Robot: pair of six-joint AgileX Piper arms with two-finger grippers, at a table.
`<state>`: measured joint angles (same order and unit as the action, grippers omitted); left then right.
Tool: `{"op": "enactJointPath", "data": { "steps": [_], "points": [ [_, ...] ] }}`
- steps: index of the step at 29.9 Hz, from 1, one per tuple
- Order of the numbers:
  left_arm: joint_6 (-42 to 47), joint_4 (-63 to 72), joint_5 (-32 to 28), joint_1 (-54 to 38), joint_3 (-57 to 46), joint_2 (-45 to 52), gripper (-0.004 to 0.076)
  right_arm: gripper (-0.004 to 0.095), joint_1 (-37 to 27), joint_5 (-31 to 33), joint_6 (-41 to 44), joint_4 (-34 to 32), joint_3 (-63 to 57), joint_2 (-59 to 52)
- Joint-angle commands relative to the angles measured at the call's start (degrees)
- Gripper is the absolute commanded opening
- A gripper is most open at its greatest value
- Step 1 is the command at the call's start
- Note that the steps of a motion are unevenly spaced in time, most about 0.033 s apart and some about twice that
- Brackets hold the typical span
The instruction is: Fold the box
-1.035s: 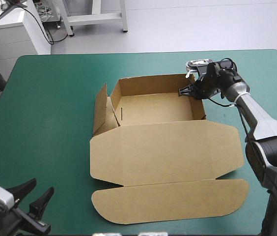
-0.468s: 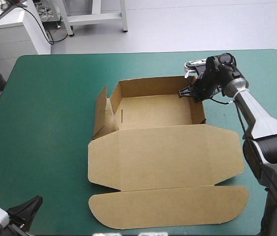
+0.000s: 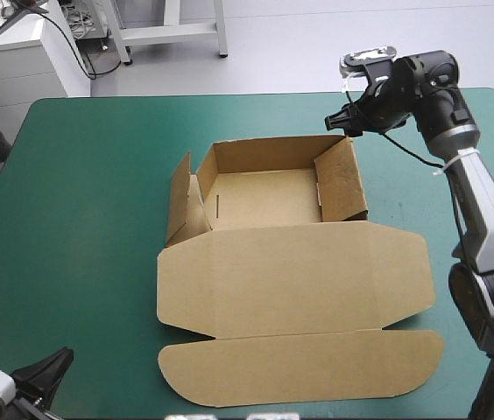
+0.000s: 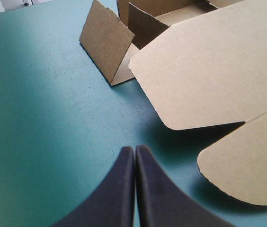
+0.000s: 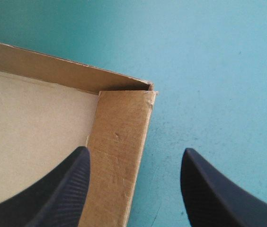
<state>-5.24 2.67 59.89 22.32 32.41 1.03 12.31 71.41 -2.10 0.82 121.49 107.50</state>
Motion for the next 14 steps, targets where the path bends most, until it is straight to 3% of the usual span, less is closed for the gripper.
{"op": "enactJointPath", "data": {
  "steps": [1, 7, 14],
  "points": [
    [0.1, 0.3, -3.9, 0.0, 1.2, 0.1, -0.0008, 0.0573, -0.2, 0.3, -0.4, -0.8, 2.0, -6.5],
    [0.1, 0.0, -3.9, 0.0, 1.2, 0.1, -0.0008, 0.0575, -0.2, 0.4, -0.4, -0.8, 0.5, -7.7],
    [0.1, -0.3, -3.9, 0.0, 1.2, 0.1, -0.0008, 0.0575, -0.2, 0.3, -0.3, -0.8, -12.5, -6.6]
  ]
}}
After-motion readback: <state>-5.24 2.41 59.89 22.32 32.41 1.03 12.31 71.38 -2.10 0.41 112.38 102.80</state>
